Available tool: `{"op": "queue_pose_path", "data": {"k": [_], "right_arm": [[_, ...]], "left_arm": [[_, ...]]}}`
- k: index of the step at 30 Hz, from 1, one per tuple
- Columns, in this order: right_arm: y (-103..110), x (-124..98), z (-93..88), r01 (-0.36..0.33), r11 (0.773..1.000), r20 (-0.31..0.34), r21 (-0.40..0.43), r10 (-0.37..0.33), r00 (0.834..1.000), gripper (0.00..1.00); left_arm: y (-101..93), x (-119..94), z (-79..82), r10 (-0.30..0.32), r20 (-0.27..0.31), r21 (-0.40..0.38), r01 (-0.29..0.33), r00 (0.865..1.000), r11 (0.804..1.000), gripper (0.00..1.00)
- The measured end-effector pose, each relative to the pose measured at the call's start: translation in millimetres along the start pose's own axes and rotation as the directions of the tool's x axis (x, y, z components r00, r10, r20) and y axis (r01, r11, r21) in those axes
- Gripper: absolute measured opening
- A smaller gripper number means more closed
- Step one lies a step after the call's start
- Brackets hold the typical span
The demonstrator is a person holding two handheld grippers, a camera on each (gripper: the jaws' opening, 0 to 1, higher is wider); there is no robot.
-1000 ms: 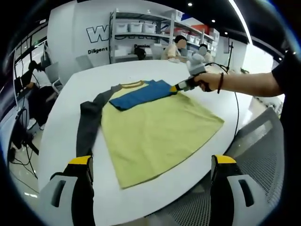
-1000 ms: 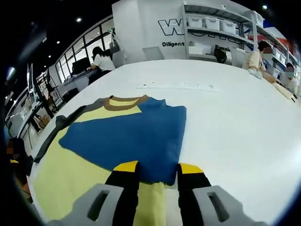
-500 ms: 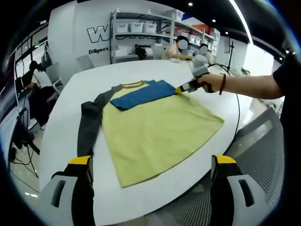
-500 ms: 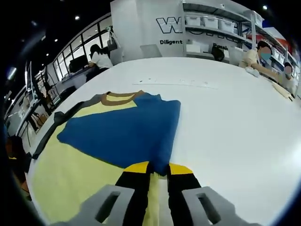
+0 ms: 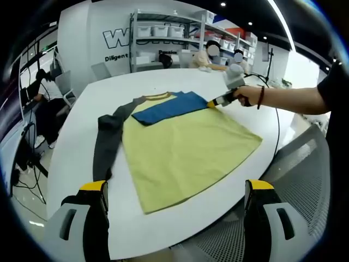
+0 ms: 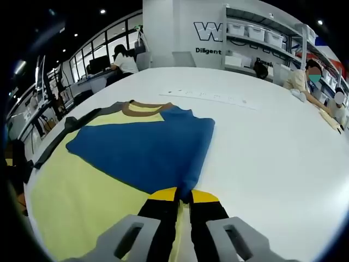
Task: Fold the garment on the visible template until the final outline fits inside the template.
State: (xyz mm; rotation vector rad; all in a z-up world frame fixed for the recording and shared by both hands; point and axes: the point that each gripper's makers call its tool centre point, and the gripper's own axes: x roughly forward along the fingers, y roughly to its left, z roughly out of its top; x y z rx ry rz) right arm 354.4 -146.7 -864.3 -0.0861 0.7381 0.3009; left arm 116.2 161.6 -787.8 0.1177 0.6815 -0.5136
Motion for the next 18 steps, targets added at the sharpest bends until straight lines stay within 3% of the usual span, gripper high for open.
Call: {"op": "queue_pose_path", "data": {"k": [9, 18], "right_arm": [[-8, -2, -2.0, -0.019, 0.999, -0.013, -0.029, 0.019, 1.000, 0.01], [-32, -7, -6.0, -0.018, 0.998, -0.030, -0.054, 0.016, 0.999, 0.00]], "left_arm": [[-0.1, 2, -1.2, -0.003, -0.006, 0.000, 0.003, 1.000, 1.000, 0.99], [-2.2, 3, 0.6, -0.002, -0.014, 0.003, 0.002, 1.000, 1.000, 0.99]]}}
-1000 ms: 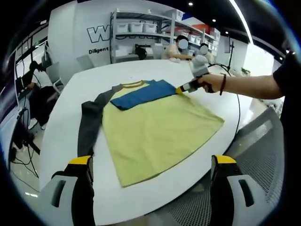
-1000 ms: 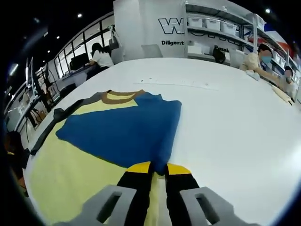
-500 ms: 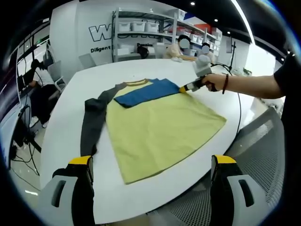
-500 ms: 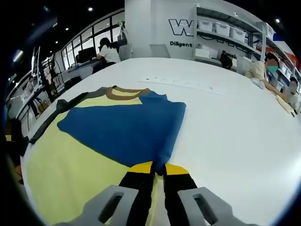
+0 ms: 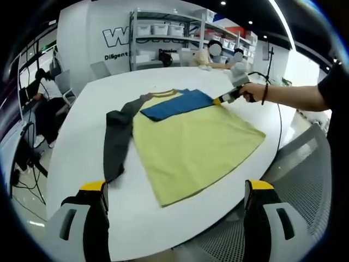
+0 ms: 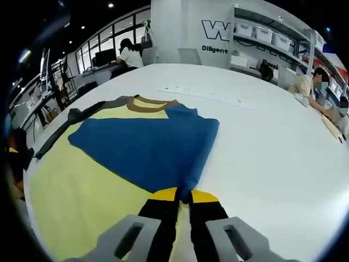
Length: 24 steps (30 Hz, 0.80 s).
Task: Fold the garment on the visible template until the final outline fits inside the template.
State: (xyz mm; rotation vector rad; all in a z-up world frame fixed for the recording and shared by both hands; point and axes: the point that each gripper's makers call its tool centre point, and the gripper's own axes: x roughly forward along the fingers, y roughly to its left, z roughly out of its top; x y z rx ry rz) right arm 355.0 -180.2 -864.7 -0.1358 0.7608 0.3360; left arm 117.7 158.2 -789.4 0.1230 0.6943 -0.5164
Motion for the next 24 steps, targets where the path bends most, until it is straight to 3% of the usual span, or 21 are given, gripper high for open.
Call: {"op": "queue_pose_path", "data": {"k": [24], "right_arm": [[-46, -10, -10.9, 0.038, 0.999, -0.034, -0.013, -0.038, 0.999, 0.00]], "left_arm": [[0.6, 6, 1.9, -0.008, -0.007, -0.005, 0.008, 1.000, 1.000, 0.96]]}}
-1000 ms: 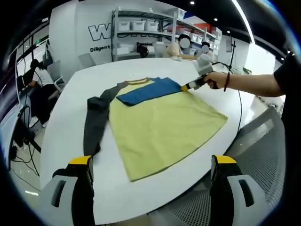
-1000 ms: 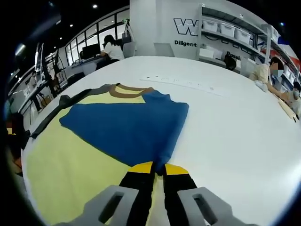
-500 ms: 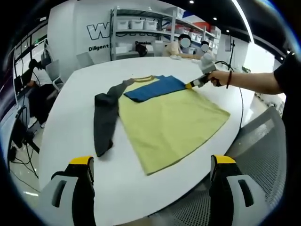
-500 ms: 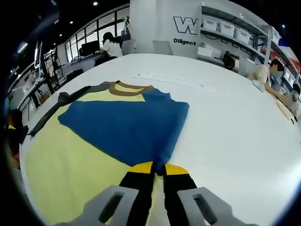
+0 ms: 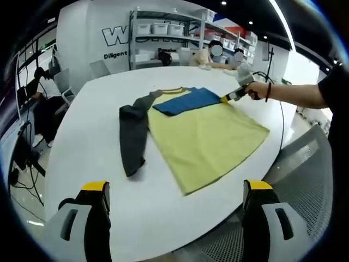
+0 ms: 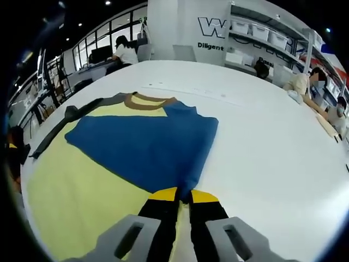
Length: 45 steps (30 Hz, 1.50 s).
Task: Fold the garment on the visible template until the final outline fits inside the template.
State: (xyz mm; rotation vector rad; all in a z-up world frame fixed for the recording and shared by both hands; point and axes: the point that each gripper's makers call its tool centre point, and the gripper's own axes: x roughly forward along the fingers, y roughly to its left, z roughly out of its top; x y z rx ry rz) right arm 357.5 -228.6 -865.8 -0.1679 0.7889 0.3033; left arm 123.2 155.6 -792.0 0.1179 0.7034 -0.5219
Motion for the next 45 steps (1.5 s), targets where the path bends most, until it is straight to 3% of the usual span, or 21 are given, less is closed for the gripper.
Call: {"op": "queue_pose_path", "data": {"k": [14, 26, 32, 36, 41, 45], "right_arm": [[-14, 0, -1.2, 0.020, 1.000, -0.008, 0.018, -0.020, 1.000, 0.01], [-13, -6, -4.4, 0.028, 0.999, 0.002, 0.031, -0.028, 1.000, 0.01], [-12, -8, -4.8, 0.016, 0.997, 0.020, 0.078, -0.018, 1.000, 0.03], [-15, -8, -4.1, 0.037, 0.996, 0.029, 0.076, -0.039, 0.999, 0.14], [-9, -14, 2.9, 0.006, 0.991, 0.089, 0.133, -0.018, 0.996, 0.31], [-1, -19, 7.0, -0.028, 0.988, 0.132, 0.154, 0.007, 0.991, 0.54]], "left_arm": [[3.8, -2, -3.5, 0.011, -0.004, -0.007, -0.011, 1.000, 1.000, 0.96], [4.0, 0, -4.4, 0.014, -0.008, -0.010, -0.014, 1.000, 1.000, 0.95], [4.2, 0, -3.3, 0.017, -0.006, -0.007, -0.017, 1.000, 1.000, 0.95], [5.0, -1, -2.2, 0.020, -0.003, -0.006, -0.020, 1.000, 1.000, 0.95], [7.4, -1, -2.1, 0.031, -0.002, -0.010, -0.031, 1.000, 0.999, 0.94], [9.2, 1, -1.7, 0.042, -0.001, -0.013, -0.042, 0.999, 0.999, 0.93]]}}
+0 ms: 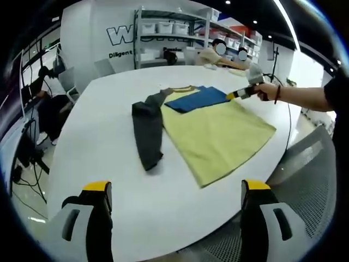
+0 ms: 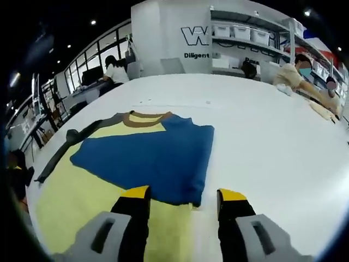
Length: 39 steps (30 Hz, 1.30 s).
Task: Fold the garment on the visible template until the final outline fits inside the template.
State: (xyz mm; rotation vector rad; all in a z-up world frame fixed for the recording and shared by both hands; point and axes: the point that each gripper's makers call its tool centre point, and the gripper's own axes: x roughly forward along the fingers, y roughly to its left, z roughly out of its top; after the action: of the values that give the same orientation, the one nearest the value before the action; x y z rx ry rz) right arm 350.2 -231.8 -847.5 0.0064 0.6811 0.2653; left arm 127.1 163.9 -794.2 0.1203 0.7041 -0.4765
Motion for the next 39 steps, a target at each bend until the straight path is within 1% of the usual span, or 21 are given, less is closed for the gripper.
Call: {"op": "queue_pose_path", "data": {"k": [2, 3, 4, 6, 9, 12, 14, 16, 17, 21, 23, 26, 27, 29, 30, 32, 33, 35, 37, 39], "right_arm": [[4, -4, 2.9, -0.016, 0.999, 0.025, 0.030, 0.015, 1.000, 0.61], [9, -7, 5.2, -0.040, 0.998, 0.040, 0.046, 0.038, 0.998, 0.65], [11, -9, 5.4, -0.049, 0.997, 0.041, 0.051, 0.047, 0.998, 0.67], [14, -14, 6.2, -0.060, 0.997, 0.043, 0.049, 0.058, 0.997, 0.73], [19, -21, 11.7, -0.073, 0.997, 0.072, 0.029, 0.071, 0.995, 0.83], [30, -33, 16.4, -0.113, 0.993, 0.093, 0.040, 0.109, 0.990, 0.90], [34, -38, 18.1, -0.121, 0.992, 0.102, 0.031, 0.117, 0.988, 0.95], [39, -44, 18.8, -0.130, 0.991, 0.103, 0.015, 0.128, 0.986, 0.98], [45, -50, 20.4, -0.144, 0.990, 0.109, -0.006, 0.144, 0.984, 0.99], [56, -64, 20.4, -0.160, 0.985, 0.106, -0.059, 0.166, 0.980, 0.99], [59, -68, 20.2, -0.164, 0.984, 0.104, -0.073, 0.171, 0.980, 0.99], [67, -81, 21.6, -0.173, 0.979, 0.113, -0.110, 0.185, 0.976, 0.99], [71, -86, 21.3, -0.184, 0.976, 0.115, -0.121, 0.197, 0.974, 0.99], [75, -91, 20.5, -0.199, 0.972, 0.113, -0.125, 0.213, 0.971, 0.99], [81, -98, 18.4, -0.214, 0.967, 0.107, -0.136, 0.229, 0.968, 0.99], [85, -103, 16.8, -0.224, 0.963, 0.105, -0.148, 0.241, 0.965, 0.99], [90, -109, 14.4, -0.236, 0.958, 0.104, -0.161, 0.254, 0.962, 0.99], [95, -115, 12.2, -0.243, 0.955, 0.100, -0.170, 0.262, 0.960, 0.99], [98, -124, 12.7, -0.241, 0.955, 0.116, -0.175, 0.263, 0.958, 0.99], [100, -130, 13.3, -0.243, 0.954, 0.127, -0.178, 0.267, 0.955, 0.99]], "left_arm": [[1.0, 1, 1.1, 0.004, 0.001, 0.002, -0.004, 1.000, 1.000, 0.93], [1.8, 1, 2.1, 0.009, 0.003, 0.002, -0.009, 1.000, 1.000, 0.93], [2.4, 1, 2.8, 0.011, 0.004, 0.003, -0.011, 1.000, 1.000, 0.93], [3.0, 2, 3.8, 0.013, 0.005, 0.004, -0.013, 1.000, 1.000, 0.93], [4.6, 3, 5.0, 0.018, 0.005, 0.004, -0.018, 1.000, 1.000, 0.93], [5.4, 5, 6.6, 0.022, 0.004, 0.006, -0.022, 1.000, 1.000, 0.93], [5.6, 6, 7.7, 0.023, 0.004, 0.004, -0.023, 1.000, 1.000, 0.92], [6.5, 7, 8.8, 0.026, 0.006, 0.003, -0.026, 1.000, 1.000, 0.91], [7.1, 7, 10.1, 0.028, 0.007, 0.005, -0.028, 1.000, 1.000, 0.90], [14.1, 12, 12.5, 0.048, 0.001, 0.016, -0.048, 0.999, 0.999, 0.87], [16.3, 13, 13.7, 0.055, 0.002, 0.020, -0.055, 0.999, 0.998, 0.87], [19.6, 15, 17.5, 0.064, 0.005, 0.032, -0.064, 0.998, 0.997, 0.86], [20.6, 16, 18.6, 0.065, 0.006, 0.034, -0.065, 0.998, 0.997, 0.85], [22.8, 19, 20.2, 0.068, 0.007, 0.038, -0.068, 0.998, 0.997, 0.83], [24.0, 21, 20.7, 0.069, 0.006, 0.039, -0.070, 0.998, 0.997, 0.82], [25.1, 24, 21.0, 0.072, 0.003, 0.042, -0.072, 0.997, 0.996, 0.80], [26.1, 25, 21.0, 0.074, 0.001, 0.045, -0.074, 0.997, 0.996, 0.79], [30.6, 28, 20.9, 0.095, -0.004, 0.041, -0.095, 0.995, 0.995, 0.77], [38.6, 31, 19.0, 0.122, -0.016, 0.032, -0.122, 0.992, 0.992, 0.73], [43.0, 33, 17.7, 0.131, -0.025, 0.016, -0.131, 0.991, 0.991, 0.68]]}}
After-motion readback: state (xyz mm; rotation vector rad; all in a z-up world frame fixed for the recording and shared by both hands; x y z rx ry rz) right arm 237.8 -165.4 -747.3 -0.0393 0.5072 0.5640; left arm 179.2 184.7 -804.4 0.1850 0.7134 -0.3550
